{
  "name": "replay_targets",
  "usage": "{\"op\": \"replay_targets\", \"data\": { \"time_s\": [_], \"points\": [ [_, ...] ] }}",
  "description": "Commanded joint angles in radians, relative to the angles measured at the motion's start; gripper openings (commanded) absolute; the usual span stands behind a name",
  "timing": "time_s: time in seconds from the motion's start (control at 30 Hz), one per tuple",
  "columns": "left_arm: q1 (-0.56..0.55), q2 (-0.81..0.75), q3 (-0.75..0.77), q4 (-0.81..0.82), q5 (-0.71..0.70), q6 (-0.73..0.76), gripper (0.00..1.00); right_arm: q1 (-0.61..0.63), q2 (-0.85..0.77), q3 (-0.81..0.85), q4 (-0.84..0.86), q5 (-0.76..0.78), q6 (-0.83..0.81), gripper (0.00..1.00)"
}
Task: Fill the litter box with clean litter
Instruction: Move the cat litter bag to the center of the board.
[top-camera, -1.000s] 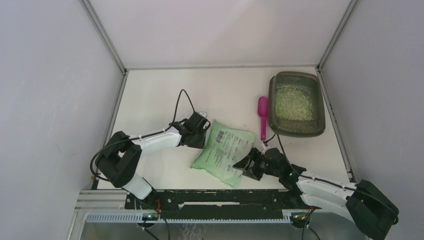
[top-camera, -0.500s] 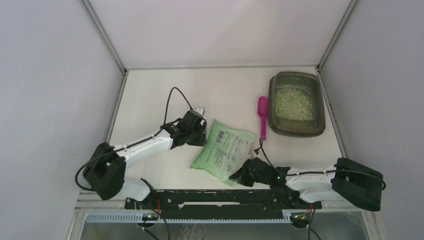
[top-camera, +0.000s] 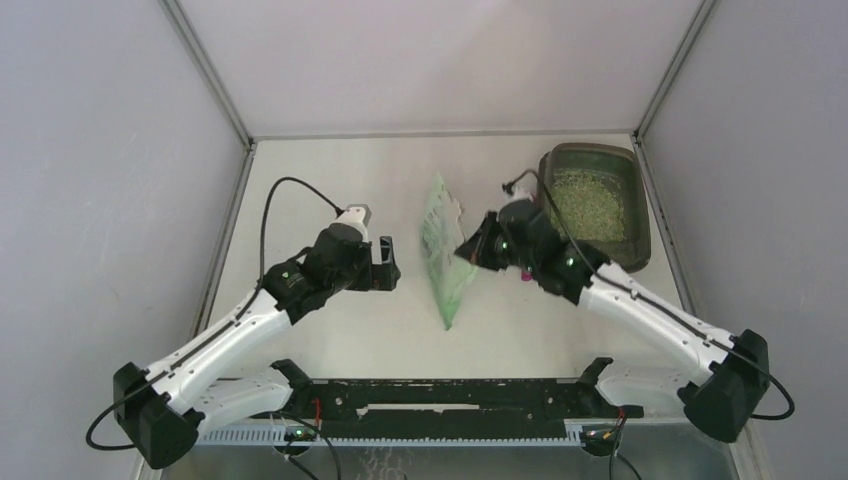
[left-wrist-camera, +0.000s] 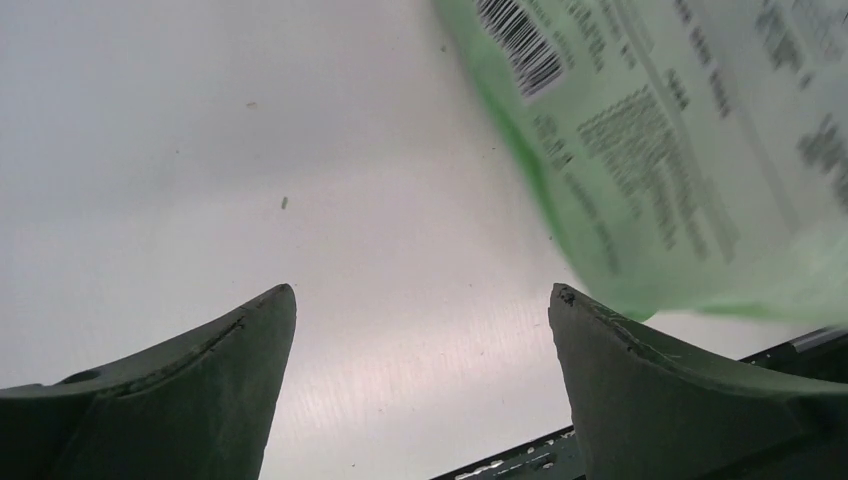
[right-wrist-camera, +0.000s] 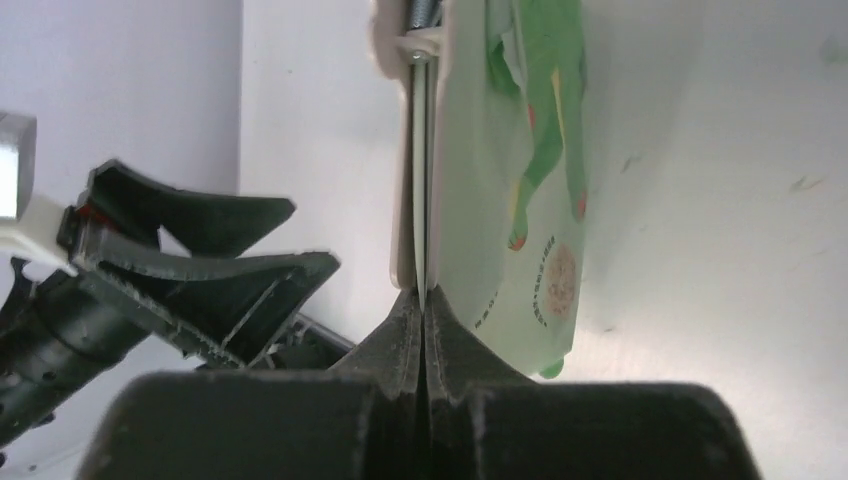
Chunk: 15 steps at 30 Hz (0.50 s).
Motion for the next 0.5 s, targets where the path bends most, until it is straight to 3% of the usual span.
{"op": "replay_targets", "data": {
  "time_s": [0.0, 0.27, 0.47],
  "points": [
    [0.012, -0.060, -0.003, -0.039, -0.031, 0.009, 1.00, -0.114, 0.123, 0.256, -0.084, -0.124, -0.341, 0.00],
    [0.022, -0.127, -0.025, -0.061, -0.043, 0.011, 1.00, -0.202, 0.358, 0.577, -0.082, -0.225, -0.492, 0.00],
    [0.044, -0.134, -0.024, -0.069, -0.054, 0.022, 1.00, -0.202, 0.503, 0.777, -0.088, -0.190, -0.558, 0.00]
  ]
}}
